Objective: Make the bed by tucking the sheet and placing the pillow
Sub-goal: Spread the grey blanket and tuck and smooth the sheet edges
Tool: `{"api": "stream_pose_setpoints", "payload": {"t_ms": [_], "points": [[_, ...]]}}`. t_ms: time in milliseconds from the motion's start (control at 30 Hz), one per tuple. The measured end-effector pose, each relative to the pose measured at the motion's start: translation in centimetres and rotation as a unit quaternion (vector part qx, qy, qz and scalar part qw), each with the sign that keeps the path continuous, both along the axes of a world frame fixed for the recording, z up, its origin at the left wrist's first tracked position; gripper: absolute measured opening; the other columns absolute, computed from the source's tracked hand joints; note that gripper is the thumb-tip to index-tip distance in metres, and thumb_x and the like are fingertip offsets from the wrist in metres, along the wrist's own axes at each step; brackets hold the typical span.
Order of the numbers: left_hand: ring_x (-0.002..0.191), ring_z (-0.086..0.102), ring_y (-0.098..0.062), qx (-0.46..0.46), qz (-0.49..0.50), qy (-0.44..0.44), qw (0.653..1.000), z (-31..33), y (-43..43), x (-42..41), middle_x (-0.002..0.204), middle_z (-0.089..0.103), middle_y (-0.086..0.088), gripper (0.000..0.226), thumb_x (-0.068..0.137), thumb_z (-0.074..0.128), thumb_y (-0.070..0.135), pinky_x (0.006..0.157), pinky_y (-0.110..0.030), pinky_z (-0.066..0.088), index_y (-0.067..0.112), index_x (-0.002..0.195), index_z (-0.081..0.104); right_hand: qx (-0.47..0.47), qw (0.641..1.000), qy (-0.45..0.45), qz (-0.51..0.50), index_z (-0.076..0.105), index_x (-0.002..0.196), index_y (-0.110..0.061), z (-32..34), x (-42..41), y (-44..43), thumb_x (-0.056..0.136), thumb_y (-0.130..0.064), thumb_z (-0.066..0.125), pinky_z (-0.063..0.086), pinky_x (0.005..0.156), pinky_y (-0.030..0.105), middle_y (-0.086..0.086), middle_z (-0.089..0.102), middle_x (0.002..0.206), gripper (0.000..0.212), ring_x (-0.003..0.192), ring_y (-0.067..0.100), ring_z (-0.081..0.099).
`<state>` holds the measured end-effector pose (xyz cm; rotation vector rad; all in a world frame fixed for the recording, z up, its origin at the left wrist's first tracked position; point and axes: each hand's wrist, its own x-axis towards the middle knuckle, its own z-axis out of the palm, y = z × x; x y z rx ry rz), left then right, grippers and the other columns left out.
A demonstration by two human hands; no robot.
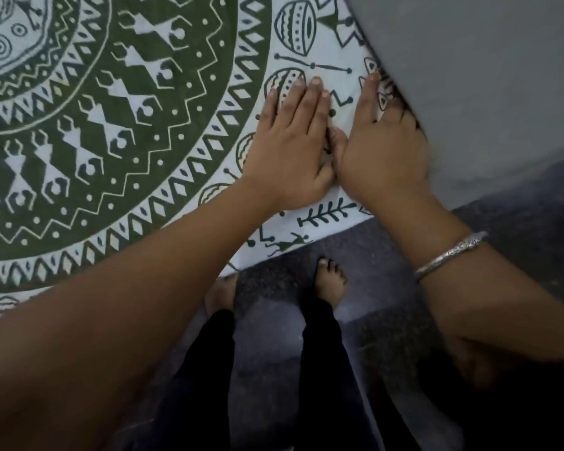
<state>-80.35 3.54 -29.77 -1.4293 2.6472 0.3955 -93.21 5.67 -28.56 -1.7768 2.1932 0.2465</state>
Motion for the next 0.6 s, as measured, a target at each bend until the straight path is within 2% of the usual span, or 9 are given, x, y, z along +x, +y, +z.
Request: {"api": "stream_pose_setpoints", "payload": {"t_ms": [167,300,400,500,600], "points": [[0.145,0.007,-0.027,0.014,-0.044,0.016,0.999,0.4,1.7,-0.6,0.157,0.012,-0.012,0.076,0.083,0.029,0.044,0.116,-0.052,0.002,0.009,0.149,0.016,0.010,1.000,-0.008,-0.010,-0.005,0.150,-0.008,0.8,-0.2,2.7,0.099,-0.044,0.029,0.023,0.111,0.045,0.029,0.020,0.150,0.071,0.138,0.039,0.024],[0.145,0.008,-0.027,0.001,-0.071,0.005,0.997,0.3,3.3,-1.3,0.157,0.014,-0.009,0.076,0.084,0.028,0.047,0.115,-0.053,0.002,0.011,0.150,0.018,0.042,0.999,0.008,-0.019,0.003,0.148,0.004,0.9,-0.6,4.5,0.102,-0.036,0.027,0.018,0.113,0.039,0.027,0.015,0.153,0.065,0.141,0.034,0.019],[0.145,0.006,-0.028,0.013,-0.096,-0.002,0.995,0.4,3.9,-1.9,0.158,0.012,-0.009,0.079,0.084,0.035,0.053,0.114,-0.053,0.000,0.017,0.151,0.016,0.069,0.997,0.025,-0.027,0.009,0.146,0.008,1.3,-0.4,4.9,0.102,-0.019,0.029,0.017,0.114,0.041,0.030,0.016,0.152,0.055,0.140,0.038,0.018],[0.146,0.005,-0.027,0.037,-0.127,0.001,0.991,0.7,4.5,-2.5,0.158,0.013,-0.005,0.085,0.079,0.047,0.051,0.113,-0.053,-0.003,0.018,0.150,0.016,0.062,0.997,0.049,0.006,0.032,0.139,0.007,1.8,-0.1,5.7,0.096,-0.009,0.033,0.024,0.107,0.044,0.031,0.039,0.139,0.045,0.131,0.040,0.033],[0.145,0.013,-0.025,0.033,-0.122,0.063,0.990,1.5,4.8,-2.1,0.155,0.024,-0.004,0.076,0.080,0.046,0.041,0.112,-0.053,-0.007,0.015,0.148,0.024,-0.024,0.998,0.028,-0.057,0.051,0.121,0.002,2.6,0.0,7.0,0.091,-0.015,0.040,0.034,0.091,0.043,0.023,0.051,0.122,0.035,0.115,0.036,0.043]]}}
